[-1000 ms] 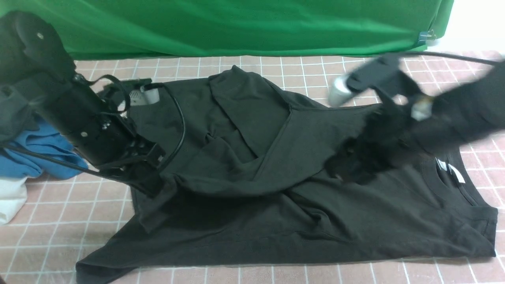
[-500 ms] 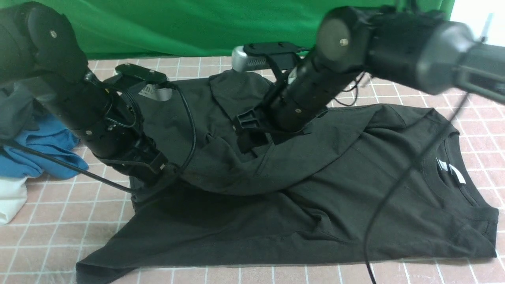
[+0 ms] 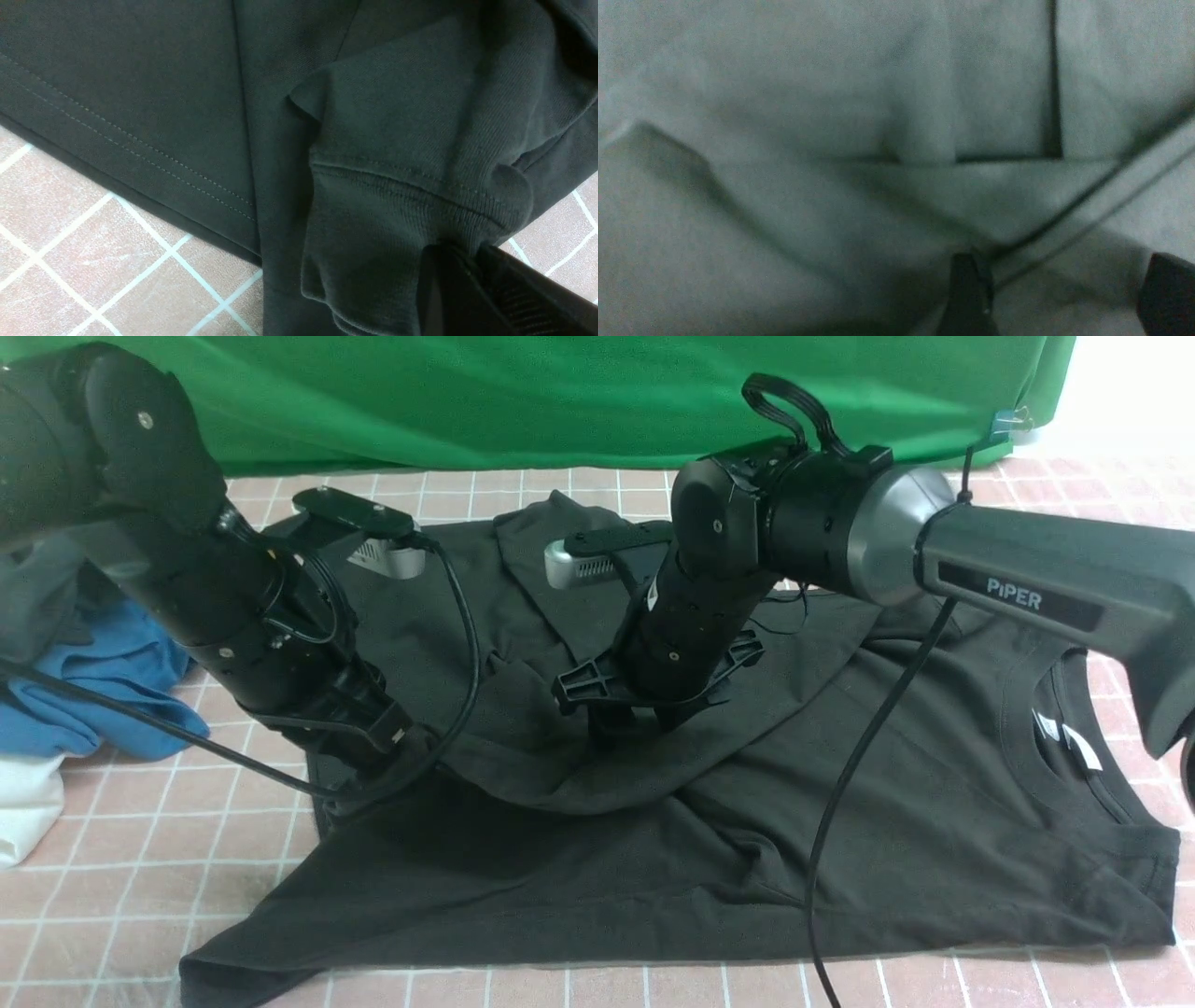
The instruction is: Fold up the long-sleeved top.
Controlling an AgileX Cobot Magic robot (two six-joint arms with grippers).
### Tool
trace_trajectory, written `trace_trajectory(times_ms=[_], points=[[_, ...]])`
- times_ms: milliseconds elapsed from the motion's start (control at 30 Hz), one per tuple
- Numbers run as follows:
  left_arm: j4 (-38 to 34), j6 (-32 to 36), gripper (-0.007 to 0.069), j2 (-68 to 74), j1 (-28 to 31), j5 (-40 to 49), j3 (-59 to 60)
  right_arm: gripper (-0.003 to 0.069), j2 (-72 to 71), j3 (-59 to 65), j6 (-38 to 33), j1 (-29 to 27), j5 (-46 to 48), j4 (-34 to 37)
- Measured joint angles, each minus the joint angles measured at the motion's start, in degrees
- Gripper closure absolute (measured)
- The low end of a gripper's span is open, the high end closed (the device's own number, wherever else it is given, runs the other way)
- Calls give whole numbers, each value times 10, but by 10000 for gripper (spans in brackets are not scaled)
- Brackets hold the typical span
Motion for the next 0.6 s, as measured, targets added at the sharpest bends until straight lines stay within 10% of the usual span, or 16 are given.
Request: trace_trajectory(times_ms=[233, 600], points=[[-1, 0, 590, 0, 0, 0, 0, 195, 20, -1, -2, 0, -10, 10], [-6, 0, 590, 0, 0, 14, 0, 586, 13, -4, -35, 0, 13, -1]])
